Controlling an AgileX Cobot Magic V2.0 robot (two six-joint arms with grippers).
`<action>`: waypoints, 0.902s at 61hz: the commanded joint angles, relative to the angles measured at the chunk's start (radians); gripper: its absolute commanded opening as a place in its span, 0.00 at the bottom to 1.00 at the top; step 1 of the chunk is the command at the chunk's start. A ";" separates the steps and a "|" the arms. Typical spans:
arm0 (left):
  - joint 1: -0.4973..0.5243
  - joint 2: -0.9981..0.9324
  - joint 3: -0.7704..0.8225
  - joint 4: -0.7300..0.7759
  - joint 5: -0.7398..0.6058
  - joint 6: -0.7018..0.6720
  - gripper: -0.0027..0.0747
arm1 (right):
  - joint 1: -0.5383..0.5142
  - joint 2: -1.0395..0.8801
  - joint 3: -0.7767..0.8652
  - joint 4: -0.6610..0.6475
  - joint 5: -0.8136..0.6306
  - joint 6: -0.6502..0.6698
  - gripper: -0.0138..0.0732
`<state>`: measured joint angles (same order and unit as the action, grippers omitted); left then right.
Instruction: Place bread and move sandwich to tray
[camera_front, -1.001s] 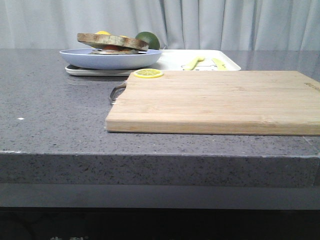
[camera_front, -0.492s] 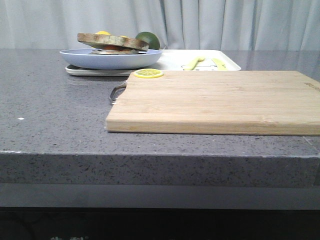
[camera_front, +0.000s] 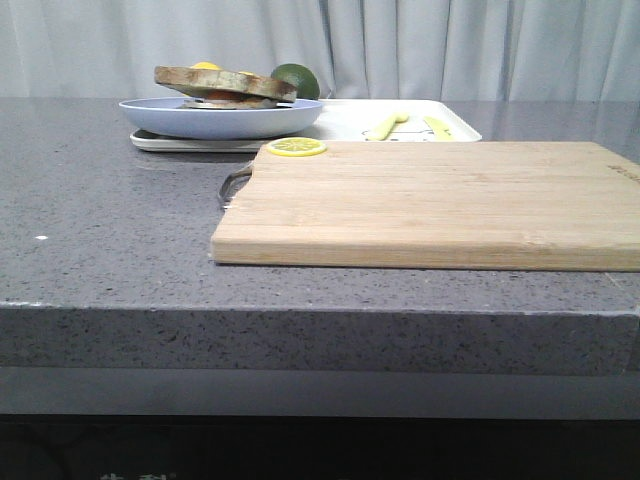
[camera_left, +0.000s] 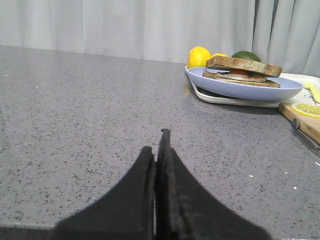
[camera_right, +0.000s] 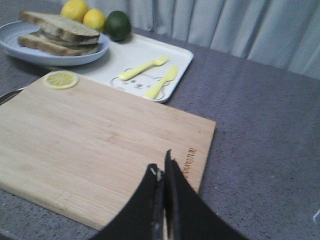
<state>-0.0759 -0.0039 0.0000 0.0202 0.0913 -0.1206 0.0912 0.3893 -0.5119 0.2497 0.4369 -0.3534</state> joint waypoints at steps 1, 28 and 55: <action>-0.009 -0.022 0.007 0.001 -0.082 -0.001 0.01 | -0.058 -0.102 0.096 0.036 -0.197 -0.005 0.08; -0.009 -0.022 0.007 0.001 -0.082 -0.001 0.01 | -0.094 -0.423 0.524 0.042 -0.437 -0.005 0.08; -0.009 -0.020 0.007 0.001 -0.082 -0.001 0.01 | -0.093 -0.421 0.535 0.060 -0.443 -0.004 0.08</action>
<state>-0.0759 -0.0039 0.0000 0.0202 0.0913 -0.1206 0.0042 -0.0083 0.0284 0.3040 0.0859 -0.3534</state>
